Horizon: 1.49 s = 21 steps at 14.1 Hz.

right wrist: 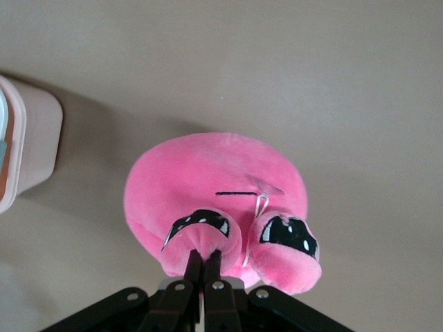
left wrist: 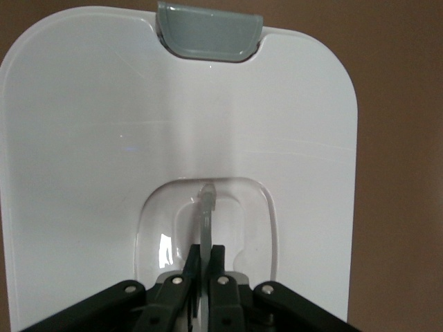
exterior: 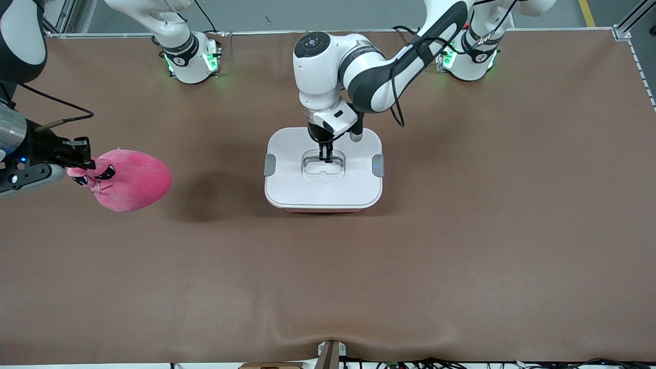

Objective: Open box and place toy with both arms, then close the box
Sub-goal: 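Lift the lid off with the left gripper while the right gripper carries the toy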

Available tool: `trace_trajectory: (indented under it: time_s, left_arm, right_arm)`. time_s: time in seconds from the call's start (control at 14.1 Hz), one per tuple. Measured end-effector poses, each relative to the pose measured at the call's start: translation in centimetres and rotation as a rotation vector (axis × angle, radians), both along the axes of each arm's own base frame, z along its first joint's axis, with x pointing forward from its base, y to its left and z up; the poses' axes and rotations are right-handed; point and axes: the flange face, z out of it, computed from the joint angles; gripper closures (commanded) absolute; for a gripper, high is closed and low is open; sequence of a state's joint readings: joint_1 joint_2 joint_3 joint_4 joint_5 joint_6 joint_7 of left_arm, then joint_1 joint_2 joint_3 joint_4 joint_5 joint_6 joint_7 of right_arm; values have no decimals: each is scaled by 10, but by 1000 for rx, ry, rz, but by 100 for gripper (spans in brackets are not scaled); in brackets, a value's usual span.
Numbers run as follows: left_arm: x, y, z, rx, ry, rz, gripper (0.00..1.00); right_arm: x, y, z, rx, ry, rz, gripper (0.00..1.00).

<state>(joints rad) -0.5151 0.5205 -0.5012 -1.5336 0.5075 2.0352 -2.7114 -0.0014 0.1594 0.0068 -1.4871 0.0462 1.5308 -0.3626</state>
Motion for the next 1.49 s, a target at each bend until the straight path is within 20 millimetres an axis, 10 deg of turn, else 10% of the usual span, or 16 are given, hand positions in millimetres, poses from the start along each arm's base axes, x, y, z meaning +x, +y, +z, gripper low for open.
trace_trajectory:
  time_s: [0.43,0.92,1.49]
  left_arm:
    - [40,51,67,21,83,-106,100]
    - [102,188,149,85,155,-394,100]
    - [165,366,159,61,272,-629,100]
  right_arm:
    - [-9,52,-7,69,53,309,100]
    - [-26,181,4,116,-56,637,100]
    - [-49,315,-28,179,-160,977,100]
